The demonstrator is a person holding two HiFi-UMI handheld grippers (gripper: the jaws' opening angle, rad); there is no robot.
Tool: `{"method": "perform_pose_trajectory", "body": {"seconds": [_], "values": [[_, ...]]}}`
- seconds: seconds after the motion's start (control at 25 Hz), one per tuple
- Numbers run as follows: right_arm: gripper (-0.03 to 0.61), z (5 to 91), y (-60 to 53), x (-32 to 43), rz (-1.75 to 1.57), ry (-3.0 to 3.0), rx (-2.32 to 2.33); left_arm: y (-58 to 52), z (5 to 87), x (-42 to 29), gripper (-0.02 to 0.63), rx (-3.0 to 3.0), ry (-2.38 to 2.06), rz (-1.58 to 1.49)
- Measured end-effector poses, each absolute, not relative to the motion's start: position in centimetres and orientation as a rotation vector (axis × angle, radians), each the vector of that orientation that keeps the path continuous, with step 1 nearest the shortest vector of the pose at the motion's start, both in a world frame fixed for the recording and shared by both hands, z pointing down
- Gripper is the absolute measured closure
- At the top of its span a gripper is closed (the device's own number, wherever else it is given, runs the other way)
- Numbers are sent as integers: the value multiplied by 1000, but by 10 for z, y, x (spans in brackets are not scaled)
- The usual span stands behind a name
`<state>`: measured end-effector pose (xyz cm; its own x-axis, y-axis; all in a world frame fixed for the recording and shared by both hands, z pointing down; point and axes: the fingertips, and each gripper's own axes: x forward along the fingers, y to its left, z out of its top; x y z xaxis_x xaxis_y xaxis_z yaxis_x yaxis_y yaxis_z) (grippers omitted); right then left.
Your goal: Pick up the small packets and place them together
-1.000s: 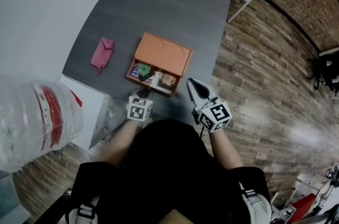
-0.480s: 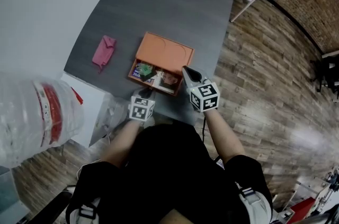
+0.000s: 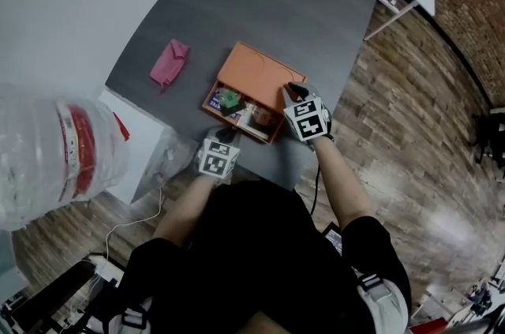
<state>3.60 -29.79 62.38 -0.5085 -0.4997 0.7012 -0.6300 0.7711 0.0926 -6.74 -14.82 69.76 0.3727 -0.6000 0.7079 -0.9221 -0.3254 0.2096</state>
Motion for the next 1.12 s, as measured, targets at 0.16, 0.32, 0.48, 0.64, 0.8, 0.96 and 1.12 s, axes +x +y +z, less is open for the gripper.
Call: {"method": "perform_pose_trajectory", "body": {"seconds": [0.16,0.32,0.48,0.64,0.8,0.96,1.12], "values": [[525,631,-302,36,156,-2185,776,-148,696,-66,548,2027,-1326,691],[541,632,-302,36,209,-2209,807,-147,695,-66,548,2023,-1331,675],[540,632,-302,36,215,-2211,814,-147,695,-66,548,2007,-1348,663],[540,632,-303,37,235,-2209,822,-144,695,-63,548,2012,-1337,669],[537,633,-304,36,234,-2213,838,-137,696,-61,548,2017,-1317,674],[537,632,-303,36,239,-2210,839,-130,697,-67,549,2009,-1309,671],[535,633,-305,36,238,-2215,852,-124,698,-67,548,2011,-1296,689]]}}
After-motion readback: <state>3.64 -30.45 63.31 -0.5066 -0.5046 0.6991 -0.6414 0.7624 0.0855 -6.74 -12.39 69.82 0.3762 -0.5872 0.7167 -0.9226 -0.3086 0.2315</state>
